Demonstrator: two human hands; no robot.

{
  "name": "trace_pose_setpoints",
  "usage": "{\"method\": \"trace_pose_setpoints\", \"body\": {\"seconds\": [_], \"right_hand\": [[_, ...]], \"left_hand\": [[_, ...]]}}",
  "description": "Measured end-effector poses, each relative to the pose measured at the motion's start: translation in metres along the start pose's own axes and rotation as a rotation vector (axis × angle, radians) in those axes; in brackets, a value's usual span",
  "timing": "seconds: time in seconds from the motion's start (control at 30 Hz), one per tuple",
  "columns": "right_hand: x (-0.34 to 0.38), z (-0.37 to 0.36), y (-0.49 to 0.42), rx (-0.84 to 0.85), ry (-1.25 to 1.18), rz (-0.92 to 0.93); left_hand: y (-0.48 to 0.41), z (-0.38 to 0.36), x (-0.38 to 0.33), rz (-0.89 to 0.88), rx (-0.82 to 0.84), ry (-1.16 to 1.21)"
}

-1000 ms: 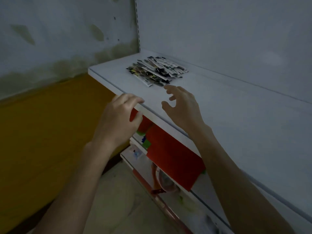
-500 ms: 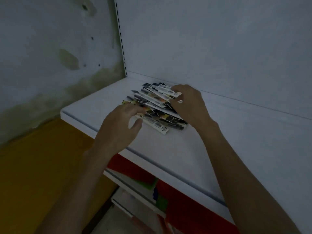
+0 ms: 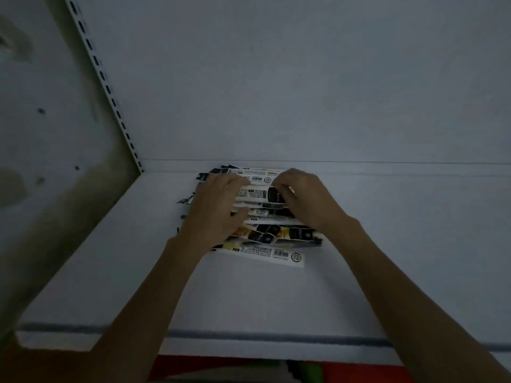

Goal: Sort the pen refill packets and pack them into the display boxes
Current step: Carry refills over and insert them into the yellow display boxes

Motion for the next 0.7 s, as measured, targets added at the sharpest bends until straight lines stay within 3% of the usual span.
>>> {"method": "trace_pose_setpoints", "body": {"seconds": [0.27, 0.5, 0.7], "right_hand": [[0.017, 0.008, -0.012, -0.143, -0.202, -0.163], [0.016, -0.005, -0.017, -0.029, -0.588, -0.407], [0.026, -0.026, -0.034, 0.234, -0.205, -0.282]], "left_hand": [[-0.020, 0.018, 0.030, -0.102, -0.066, -0.021], [-0.029, 0.038, 0.049, -0.062, -0.128, 0.158], [-0.029, 0.056, 0.068, 0.136, -0.238, 0.365]]}}
Point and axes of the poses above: each hand's wrist, its own y-axis away from the middle knuckle, its own z-axis out of the back of the hand, x = y × z, the point moved 6 cm from there along -y, towards the middle knuckle, and after that the axes turned 6 degrees about y, right-handed, at the moved point
